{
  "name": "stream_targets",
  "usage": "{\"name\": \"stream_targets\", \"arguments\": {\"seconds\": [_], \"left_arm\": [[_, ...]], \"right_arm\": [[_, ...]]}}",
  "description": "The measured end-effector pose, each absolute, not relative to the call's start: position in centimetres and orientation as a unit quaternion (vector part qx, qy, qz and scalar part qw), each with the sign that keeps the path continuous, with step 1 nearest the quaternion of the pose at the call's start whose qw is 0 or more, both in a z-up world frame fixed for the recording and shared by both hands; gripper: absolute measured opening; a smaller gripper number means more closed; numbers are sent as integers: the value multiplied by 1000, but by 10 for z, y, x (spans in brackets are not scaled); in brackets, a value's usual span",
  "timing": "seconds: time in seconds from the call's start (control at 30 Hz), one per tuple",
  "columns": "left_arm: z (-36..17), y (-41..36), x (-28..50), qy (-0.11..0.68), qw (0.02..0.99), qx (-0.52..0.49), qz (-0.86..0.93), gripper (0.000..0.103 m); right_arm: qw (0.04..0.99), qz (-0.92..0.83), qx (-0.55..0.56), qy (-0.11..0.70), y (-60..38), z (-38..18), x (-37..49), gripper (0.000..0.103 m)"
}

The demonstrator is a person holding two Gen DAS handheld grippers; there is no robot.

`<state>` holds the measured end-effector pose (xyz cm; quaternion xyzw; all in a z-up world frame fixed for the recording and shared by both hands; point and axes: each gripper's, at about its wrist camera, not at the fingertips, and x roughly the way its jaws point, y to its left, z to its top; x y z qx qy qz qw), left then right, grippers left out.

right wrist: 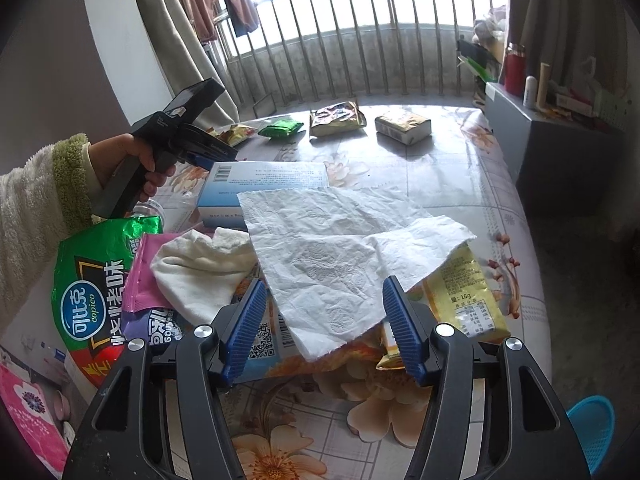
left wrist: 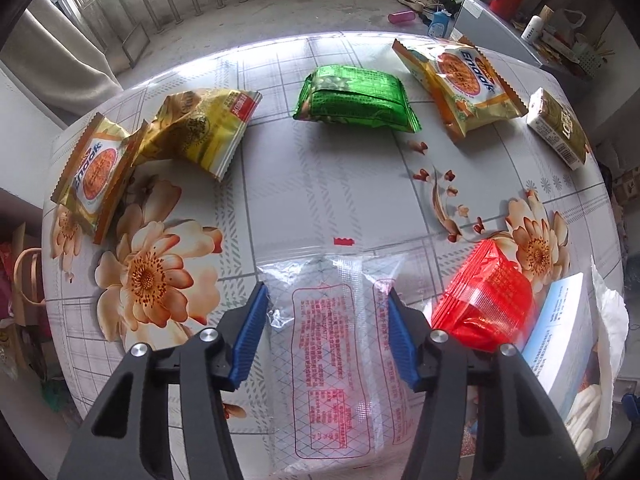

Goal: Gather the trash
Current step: 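Grasp the clear plastic bag with red print using the left gripper, then lift the clear plastic bag with the left gripper and carry it over the wastebasket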

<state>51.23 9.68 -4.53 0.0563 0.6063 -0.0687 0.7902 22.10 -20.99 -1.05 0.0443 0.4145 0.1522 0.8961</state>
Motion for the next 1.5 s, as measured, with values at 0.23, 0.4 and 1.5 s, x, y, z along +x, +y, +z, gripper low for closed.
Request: {"name": "stream_targets", "arguments": {"seconds": [0.23,0.4,1.5], "left_arm": [[-34,116,505,595,800,46,-63,17],[-29,125,504,591,803,33,-67,13],[177,107,375,351,925,-35,-145,10]], "right_arm": [[882,164,20,442,-199,-26,232,43],[880,181,2,439,-189,-25,232,43],[951,69,75,290,-264,73,177,0]]}}
